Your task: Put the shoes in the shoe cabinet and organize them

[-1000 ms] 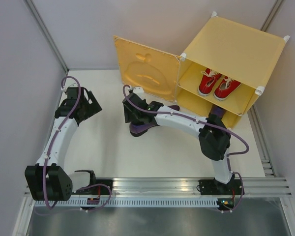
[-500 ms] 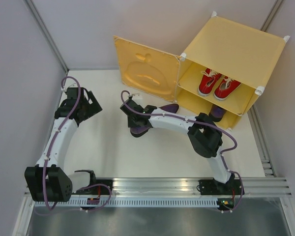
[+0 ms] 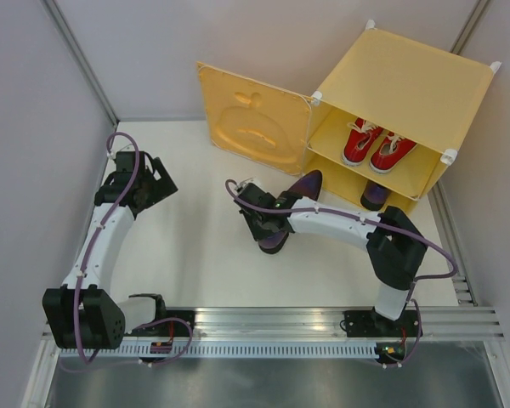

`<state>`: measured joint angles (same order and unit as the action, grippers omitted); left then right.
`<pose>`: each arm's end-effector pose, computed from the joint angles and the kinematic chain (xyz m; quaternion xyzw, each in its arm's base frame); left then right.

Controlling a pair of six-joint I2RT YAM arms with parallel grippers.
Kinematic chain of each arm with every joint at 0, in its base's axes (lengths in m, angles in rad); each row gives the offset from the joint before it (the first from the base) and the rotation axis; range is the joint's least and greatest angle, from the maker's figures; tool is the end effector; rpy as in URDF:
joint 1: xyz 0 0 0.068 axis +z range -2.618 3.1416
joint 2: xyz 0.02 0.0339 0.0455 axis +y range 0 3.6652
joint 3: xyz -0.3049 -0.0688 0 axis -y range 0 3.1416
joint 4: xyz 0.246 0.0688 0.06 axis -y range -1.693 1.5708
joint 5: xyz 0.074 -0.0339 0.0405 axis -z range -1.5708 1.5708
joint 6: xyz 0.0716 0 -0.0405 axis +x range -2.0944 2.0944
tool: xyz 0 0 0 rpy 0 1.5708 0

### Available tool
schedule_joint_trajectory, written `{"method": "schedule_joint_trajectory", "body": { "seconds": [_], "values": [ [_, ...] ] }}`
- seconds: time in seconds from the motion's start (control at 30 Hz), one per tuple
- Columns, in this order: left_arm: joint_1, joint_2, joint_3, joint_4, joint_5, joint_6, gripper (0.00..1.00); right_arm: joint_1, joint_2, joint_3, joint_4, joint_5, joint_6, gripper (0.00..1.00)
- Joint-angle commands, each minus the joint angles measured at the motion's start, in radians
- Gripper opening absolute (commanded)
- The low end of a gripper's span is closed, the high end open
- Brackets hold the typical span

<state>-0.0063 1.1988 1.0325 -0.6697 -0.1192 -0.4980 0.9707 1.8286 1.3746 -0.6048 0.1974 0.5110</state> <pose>0.2590 0.0069 0.3083 -0.2475 0.8984 -0.0356 0.3611 0.2464 0.3352 0.2286 -0.1950 0.9431 0.0997 0.2503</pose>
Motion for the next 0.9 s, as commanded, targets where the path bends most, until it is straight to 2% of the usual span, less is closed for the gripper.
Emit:
{"method": "schedule_joint_trajectory", "body": {
  "seconds": [0.0,0.13,0.37,0.67,0.87],
  "values": [
    [0.003,-0.024,-0.008,0.039,0.024,0.035,0.98,-0.003,-0.112,-0.038,0.007,0.019,-0.242,0.01],
    [0.005,-0.022,-0.009,0.042,0.029,0.035,0.98,-0.068,-0.172,-0.088,-0.007,-0.027,-0.341,0.01],
    [0.005,-0.016,-0.011,0.042,0.029,0.036,0.98,-0.268,-0.247,-0.152,0.013,-0.143,-0.456,0.01],
    [0.003,-0.011,-0.012,0.044,0.033,0.036,0.98,-0.461,-0.198,-0.134,0.020,-0.251,-0.585,0.01],
    [0.005,-0.015,-0.012,0.044,0.035,0.039,0.98,-0.541,-0.149,-0.094,0.031,-0.236,-0.618,0.02]
  ]
}}
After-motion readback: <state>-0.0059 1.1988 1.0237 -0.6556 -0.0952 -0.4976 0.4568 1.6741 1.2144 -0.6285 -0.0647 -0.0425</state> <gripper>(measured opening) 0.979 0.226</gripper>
